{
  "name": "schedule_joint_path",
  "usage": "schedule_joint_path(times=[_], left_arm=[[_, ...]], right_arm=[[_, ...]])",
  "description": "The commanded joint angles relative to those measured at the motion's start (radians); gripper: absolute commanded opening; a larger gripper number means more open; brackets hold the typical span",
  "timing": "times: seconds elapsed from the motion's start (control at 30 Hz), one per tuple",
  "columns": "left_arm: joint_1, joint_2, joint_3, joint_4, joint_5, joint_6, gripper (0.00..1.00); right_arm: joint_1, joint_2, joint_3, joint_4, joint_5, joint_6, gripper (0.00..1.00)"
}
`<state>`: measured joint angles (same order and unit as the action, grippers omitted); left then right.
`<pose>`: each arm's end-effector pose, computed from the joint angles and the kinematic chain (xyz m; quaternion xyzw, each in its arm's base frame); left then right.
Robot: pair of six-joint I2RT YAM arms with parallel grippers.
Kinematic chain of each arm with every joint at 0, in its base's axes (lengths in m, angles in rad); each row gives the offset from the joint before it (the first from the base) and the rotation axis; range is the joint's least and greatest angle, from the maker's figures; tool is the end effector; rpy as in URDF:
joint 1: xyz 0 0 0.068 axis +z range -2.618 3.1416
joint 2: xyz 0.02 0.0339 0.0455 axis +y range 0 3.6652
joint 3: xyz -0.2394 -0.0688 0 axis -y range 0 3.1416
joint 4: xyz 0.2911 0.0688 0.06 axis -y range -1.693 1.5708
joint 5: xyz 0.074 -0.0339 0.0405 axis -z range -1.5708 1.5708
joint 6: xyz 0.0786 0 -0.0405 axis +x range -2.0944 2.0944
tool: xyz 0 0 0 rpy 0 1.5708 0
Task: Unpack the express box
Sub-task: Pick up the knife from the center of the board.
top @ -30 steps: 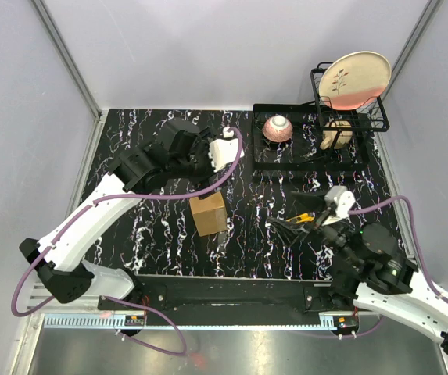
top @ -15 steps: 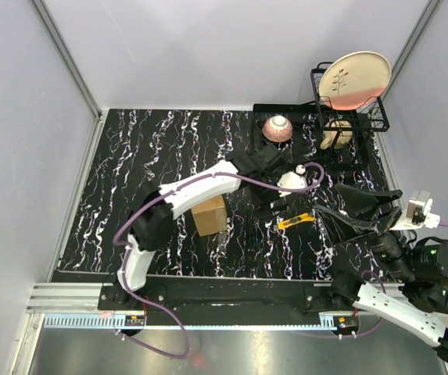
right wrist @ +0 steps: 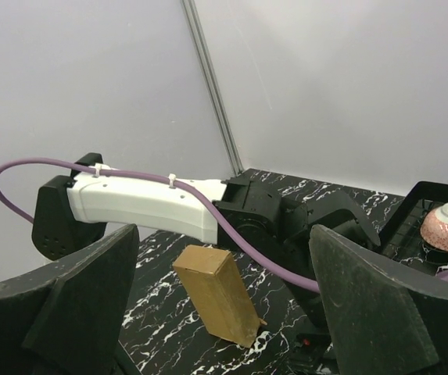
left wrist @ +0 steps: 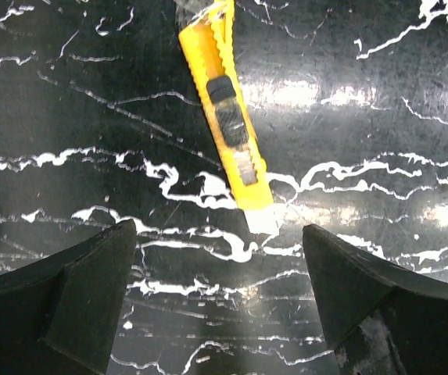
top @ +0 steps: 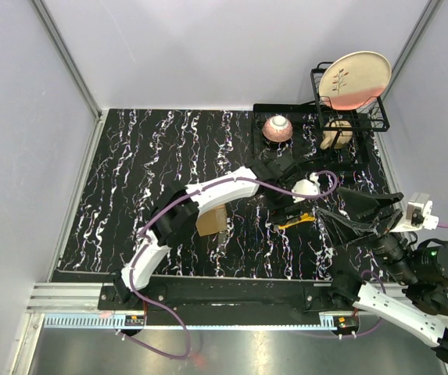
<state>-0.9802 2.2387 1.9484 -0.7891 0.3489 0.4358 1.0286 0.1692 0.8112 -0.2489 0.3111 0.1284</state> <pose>0.2751 -0.4586 0.1453 0.6533 0.6982 -0.2266 0.1855 0.0819 0.0893 0.4332 -0.1227 0.5501 0.3771 0.7349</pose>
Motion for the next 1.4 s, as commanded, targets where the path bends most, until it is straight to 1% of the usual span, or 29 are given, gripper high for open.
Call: schedule_joint_path(times=[0.0,0.17,0.3,0.33,0.4,0.53,0.57,0.63,0.67,0.73,0.87,0.9,0.97,1.0,1.1,1.27,1.37], left_arm=[[-0.026,0.061,0.073,0.053,0.030,-0.034,0.90],[-0.034,0.110,0.089,0.054,0.045,-0.054,0.87],[-0.035,0.133,0.086,0.053,0.045,-0.062,0.81],[-0.037,0.137,0.086,0.054,0.045,-0.063,0.77],[-0.037,0.148,0.089,0.057,0.039,-0.063,0.73],[-0.037,0.165,0.086,0.062,0.015,-0.057,0.57],[-0.038,0.168,0.084,0.060,0.015,-0.055,0.49],[-0.041,0.171,0.075,0.063,0.012,-0.052,0.43],[-0.043,0.170,0.070,0.067,0.003,-0.054,0.38],[-0.057,0.157,0.040,0.083,-0.014,-0.051,0.35],[-0.087,0.133,-0.031,0.132,-0.108,-0.026,0.28],[-0.098,0.133,-0.046,0.142,-0.122,-0.023,0.20],[-0.103,0.133,-0.048,0.142,-0.145,-0.020,0.10],[-0.106,0.131,-0.048,0.139,-0.148,-0.019,0.00],[-0.106,0.116,-0.055,0.131,-0.146,-0.022,0.00],[-0.106,0.049,-0.072,0.128,-0.128,-0.023,0.00],[-0.103,0.007,-0.062,0.087,-0.120,-0.022,0.00]], right_arm=[[0.005,-0.023,0.009,-0.001,0.023,0.000,0.94],[0.005,-0.023,0.026,-0.018,0.022,0.002,0.93],[0.005,-0.019,0.034,-0.024,0.019,0.004,0.92],[0.005,-0.019,0.034,-0.023,0.019,0.004,0.91],[0.005,-0.017,0.036,-0.024,0.019,0.004,0.91],[0.005,-0.004,0.042,-0.024,0.014,0.005,0.90],[0.005,0.000,0.048,-0.024,0.013,0.008,0.90],[0.005,0.009,0.054,-0.023,0.010,0.007,0.90],[0.005,0.012,0.059,-0.023,0.010,0.005,0.90],[0.005,0.016,0.066,-0.024,0.013,0.005,0.90],[0.007,0.023,0.072,-0.024,0.013,-0.003,0.89],[0.005,0.024,0.074,-0.023,0.011,-0.001,0.89],[0.004,0.029,0.074,-0.023,0.017,-0.006,0.89],[0.005,0.030,0.075,-0.024,0.019,-0.007,0.89],[0.005,0.035,0.078,-0.027,0.023,-0.007,0.88],[0.005,0.046,0.111,-0.046,0.029,-0.003,0.86],[0.005,0.047,0.140,-0.062,0.036,-0.010,0.86]])
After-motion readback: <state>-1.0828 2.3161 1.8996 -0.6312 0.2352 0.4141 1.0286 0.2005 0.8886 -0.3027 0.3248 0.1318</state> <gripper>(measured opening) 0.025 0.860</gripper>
